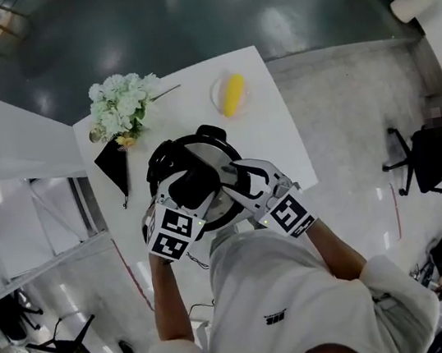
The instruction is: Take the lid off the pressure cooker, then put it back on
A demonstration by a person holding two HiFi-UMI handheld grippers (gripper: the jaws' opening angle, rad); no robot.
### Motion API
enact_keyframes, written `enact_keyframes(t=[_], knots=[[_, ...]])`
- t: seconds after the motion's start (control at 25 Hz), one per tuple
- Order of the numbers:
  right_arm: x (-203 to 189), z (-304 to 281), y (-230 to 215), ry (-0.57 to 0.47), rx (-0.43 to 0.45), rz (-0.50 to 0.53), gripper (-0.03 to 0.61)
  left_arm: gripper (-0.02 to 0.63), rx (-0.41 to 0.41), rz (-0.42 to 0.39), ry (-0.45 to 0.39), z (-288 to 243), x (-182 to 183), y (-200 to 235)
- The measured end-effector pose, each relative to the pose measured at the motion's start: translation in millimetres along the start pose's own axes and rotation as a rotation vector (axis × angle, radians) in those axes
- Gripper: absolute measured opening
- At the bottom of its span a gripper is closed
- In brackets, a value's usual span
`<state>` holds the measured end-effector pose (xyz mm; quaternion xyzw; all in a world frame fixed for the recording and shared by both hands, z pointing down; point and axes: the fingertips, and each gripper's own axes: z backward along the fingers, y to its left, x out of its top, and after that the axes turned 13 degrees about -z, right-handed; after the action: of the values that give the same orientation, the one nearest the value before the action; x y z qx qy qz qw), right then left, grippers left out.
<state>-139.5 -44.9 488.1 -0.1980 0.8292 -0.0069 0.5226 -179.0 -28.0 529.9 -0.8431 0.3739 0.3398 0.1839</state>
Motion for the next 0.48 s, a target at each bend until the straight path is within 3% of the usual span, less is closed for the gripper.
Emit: enact_keyframes(t=[0.48], knots=[[-4.3,1.3,2.2,-0.012,-0.051,-0.015,0.181,0.287,-0.076,-0.085,-0.009,0.3,2.5,-0.3]])
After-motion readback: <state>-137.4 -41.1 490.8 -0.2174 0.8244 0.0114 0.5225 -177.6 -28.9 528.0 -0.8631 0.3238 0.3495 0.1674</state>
